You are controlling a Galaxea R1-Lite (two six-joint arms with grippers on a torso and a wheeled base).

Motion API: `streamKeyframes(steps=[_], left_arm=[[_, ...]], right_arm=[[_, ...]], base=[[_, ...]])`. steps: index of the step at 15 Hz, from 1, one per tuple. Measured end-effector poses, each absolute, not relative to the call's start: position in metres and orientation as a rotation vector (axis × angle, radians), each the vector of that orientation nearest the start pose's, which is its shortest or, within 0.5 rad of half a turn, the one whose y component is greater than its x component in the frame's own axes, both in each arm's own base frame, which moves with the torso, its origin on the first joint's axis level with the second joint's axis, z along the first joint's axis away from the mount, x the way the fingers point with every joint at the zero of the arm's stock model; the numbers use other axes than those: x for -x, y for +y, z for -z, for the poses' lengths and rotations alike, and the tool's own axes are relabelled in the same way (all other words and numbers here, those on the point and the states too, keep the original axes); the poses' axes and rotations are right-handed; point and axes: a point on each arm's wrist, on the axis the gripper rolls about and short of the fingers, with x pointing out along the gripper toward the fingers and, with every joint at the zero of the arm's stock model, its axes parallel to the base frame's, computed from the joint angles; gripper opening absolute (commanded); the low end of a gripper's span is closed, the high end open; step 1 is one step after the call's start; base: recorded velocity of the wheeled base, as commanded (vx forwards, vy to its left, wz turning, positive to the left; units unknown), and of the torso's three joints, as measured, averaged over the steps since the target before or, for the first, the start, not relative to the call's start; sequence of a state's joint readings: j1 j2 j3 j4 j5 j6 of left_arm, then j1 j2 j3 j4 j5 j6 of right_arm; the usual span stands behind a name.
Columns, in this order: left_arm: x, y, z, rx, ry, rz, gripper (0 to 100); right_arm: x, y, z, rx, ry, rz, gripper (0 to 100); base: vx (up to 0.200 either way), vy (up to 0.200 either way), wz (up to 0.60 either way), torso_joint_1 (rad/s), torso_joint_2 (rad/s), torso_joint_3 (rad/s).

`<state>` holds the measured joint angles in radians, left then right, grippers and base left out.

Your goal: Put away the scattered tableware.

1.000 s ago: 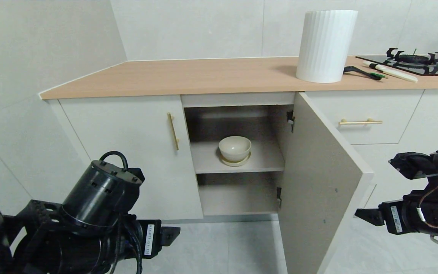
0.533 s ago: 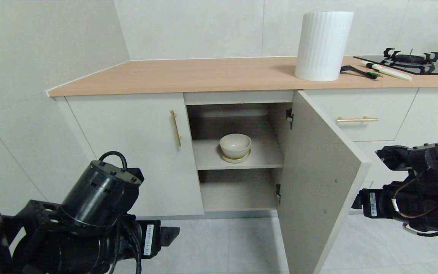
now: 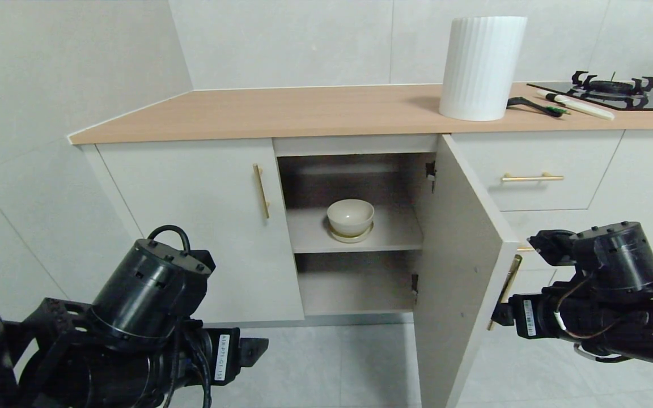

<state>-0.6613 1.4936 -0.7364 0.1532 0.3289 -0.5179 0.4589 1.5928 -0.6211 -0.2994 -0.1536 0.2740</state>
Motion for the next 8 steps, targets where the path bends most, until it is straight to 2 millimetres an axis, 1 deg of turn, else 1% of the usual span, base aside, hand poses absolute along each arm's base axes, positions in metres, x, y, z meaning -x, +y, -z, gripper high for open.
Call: streamKeyframes(steps=[4, 8], left_arm=[[-0.175, -0.127, -0.157, 0.059, 0.837, 0.095, 100], [-0.172, -0.122, -0.167, 0.073, 0.797, 0.106, 100]], right_arm=[[-0.23, 0.128, -0.132, -0.041, 0.645, -0.275, 100], [-0.249, 0.151, -0.136, 0.015, 0.618, -0.334, 100]], base=[[0.0, 0.0, 0.0, 0.0, 0.0, 0.0], [0.0, 0.0, 0.0, 0.0, 0.0, 0.0]])
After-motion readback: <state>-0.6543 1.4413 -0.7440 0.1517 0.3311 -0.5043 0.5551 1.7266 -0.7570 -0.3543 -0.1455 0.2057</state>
